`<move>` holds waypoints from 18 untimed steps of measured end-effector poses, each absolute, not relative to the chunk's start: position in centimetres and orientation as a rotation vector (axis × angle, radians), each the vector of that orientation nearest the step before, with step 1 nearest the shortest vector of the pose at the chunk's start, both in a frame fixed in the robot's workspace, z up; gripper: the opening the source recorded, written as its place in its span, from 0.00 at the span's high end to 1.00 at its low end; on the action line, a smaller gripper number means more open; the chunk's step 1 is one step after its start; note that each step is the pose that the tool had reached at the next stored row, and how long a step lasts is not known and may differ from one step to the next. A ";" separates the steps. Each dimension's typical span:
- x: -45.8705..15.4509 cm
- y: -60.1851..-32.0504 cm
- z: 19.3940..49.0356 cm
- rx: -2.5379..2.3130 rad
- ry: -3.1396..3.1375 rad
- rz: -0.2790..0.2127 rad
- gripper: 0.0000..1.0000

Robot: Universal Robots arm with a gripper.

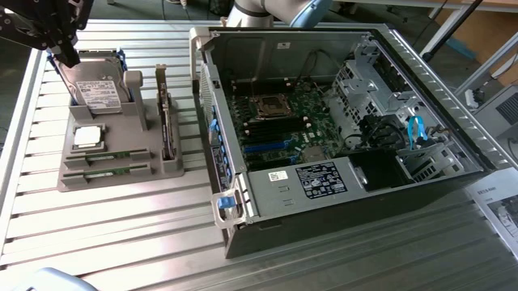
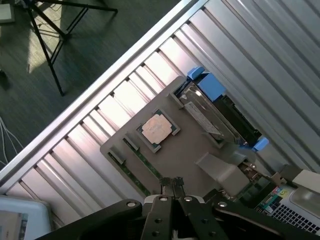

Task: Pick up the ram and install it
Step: 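Pick up the ram and move it above insertion slot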

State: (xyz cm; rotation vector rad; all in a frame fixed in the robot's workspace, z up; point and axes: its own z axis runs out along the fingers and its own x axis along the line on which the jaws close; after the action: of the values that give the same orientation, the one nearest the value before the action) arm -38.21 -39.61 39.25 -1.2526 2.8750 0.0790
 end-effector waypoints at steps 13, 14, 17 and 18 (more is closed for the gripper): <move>-38.2 -39.6 39.2 -1.471 2.774 0.079 0.90; -38.2 -39.6 39.2 -1.488 2.765 0.079 0.90; -38.2 -39.6 39.2 -1.539 2.738 0.079 0.90; -38.2 -39.6 39.2 -1.557 2.728 0.079 0.90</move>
State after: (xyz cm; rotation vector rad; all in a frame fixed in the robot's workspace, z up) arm -38.20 -39.61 39.25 -1.5569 2.7284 0.0794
